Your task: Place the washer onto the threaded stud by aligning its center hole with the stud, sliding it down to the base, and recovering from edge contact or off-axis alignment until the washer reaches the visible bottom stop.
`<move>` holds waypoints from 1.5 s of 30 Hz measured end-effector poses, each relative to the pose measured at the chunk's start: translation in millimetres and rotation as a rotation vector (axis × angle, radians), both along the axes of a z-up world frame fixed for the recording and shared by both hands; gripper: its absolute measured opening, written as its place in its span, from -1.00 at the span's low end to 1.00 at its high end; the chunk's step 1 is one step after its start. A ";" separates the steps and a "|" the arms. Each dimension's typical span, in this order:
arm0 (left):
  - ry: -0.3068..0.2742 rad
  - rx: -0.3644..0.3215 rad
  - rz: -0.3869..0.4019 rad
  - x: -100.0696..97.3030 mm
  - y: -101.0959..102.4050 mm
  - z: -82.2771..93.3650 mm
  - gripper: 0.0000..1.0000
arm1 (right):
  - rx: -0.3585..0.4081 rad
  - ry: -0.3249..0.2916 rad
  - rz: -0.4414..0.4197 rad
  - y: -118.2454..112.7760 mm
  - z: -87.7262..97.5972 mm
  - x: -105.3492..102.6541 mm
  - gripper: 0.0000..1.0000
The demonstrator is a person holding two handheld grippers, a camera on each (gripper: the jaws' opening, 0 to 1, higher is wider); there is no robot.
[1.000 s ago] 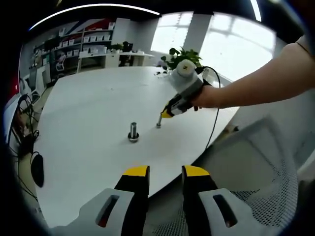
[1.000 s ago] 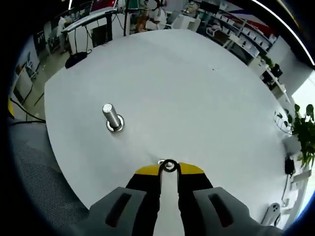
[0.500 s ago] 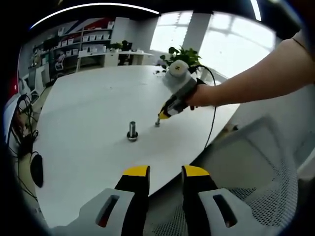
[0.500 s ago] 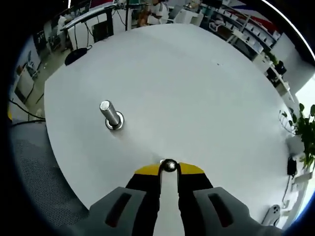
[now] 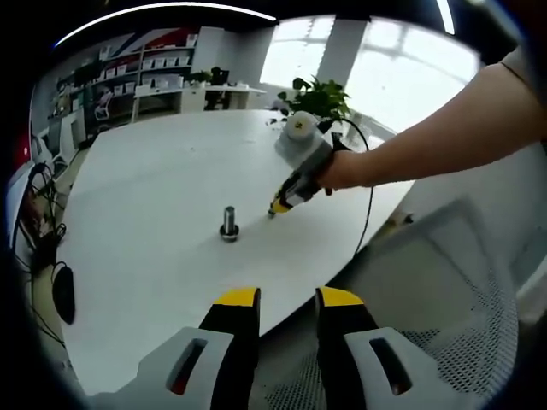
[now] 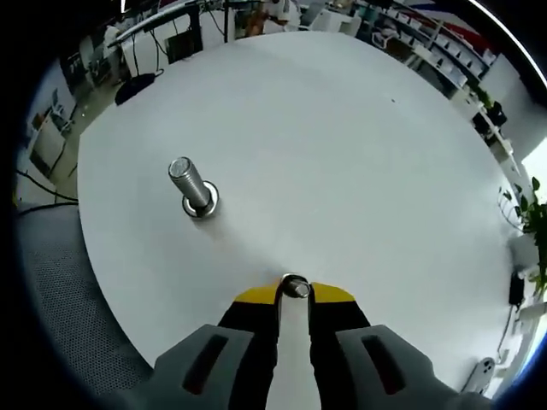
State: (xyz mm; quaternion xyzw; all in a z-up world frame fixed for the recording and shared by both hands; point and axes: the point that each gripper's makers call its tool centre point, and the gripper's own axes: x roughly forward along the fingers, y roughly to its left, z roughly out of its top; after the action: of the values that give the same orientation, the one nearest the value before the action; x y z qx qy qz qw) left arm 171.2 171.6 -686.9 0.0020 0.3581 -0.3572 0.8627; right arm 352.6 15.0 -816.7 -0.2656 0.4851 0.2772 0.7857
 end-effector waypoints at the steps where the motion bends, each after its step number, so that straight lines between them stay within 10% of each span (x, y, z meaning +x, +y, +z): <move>1: 0.002 0.001 -0.001 -0.2 -0.1 -0.3 -0.53 | -0.003 0.004 -0.002 -0.7 -1.1 -0.5 -0.72; 31: 0.006 0.012 0.023 1.9 4.5 -2.0 -0.53 | 0.022 0.017 -0.015 -14.6 -1.7 -11.8 -0.63; 45: -0.007 0.044 0.072 6.7 13.3 -3.4 -0.53 | 0.287 -0.078 -0.182 -31.0 46.2 -31.7 -0.59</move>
State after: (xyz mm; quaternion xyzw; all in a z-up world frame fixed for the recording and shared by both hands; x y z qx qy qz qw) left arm 177.9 184.9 -690.3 0.0093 0.3628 -0.3180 0.8759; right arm 320.8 -16.0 -770.5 -0.1160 0.4318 0.2607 0.8556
